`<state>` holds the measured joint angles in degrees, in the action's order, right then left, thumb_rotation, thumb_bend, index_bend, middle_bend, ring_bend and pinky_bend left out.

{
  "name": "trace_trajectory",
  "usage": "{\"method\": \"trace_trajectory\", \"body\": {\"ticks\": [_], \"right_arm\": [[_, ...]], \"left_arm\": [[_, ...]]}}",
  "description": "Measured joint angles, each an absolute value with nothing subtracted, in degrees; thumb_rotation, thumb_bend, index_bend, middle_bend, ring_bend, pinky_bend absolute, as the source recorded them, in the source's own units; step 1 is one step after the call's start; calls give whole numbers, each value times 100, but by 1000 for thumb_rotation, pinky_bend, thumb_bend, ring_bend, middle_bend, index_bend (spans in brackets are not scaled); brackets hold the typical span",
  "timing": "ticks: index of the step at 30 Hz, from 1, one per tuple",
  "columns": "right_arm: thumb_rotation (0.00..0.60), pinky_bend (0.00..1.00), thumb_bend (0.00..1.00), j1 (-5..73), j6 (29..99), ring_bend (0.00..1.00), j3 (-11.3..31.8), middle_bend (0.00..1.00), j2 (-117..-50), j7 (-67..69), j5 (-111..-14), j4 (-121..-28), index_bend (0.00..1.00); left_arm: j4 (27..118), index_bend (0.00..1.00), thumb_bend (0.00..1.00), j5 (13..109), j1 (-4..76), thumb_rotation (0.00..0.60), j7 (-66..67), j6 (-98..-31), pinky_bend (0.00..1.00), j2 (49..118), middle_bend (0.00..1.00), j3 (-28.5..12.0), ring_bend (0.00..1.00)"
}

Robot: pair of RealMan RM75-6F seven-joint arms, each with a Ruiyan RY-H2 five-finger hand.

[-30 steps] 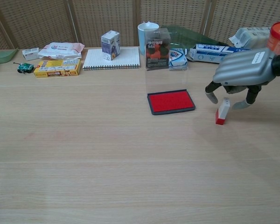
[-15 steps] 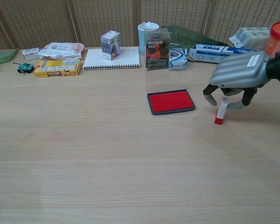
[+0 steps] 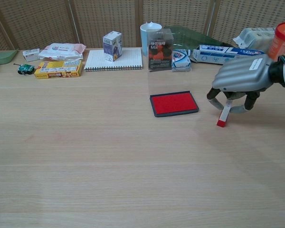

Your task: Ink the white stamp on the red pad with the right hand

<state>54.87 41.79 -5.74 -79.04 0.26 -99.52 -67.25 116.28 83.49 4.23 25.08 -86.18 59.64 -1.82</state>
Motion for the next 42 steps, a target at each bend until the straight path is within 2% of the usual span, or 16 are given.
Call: {"method": "trace_trajectory", "body": {"ticks": [23,32,42], "right_arm": [[600,1000,440,5385,4177,1000,-323,1000,-7866,-117,-9382,-7083,594],[600,1000,458,5359,4162,1000,10,1000,-7597,-195,-8867,-7681,624],[600,1000,458,5535,3889,1000,576,1000,-7440,-793,-7805,-8451,640]], "left_arm": [[11566,435,31,8364,436,384,2449,-8614,166,5969,379,-183,293],[11550,435,31,8385,485,383,2444,-8563,166,5991,379,-197,293],[11485,435,30,8438,566,388,2370,-8492,166,6018,379,-230,293]]}}
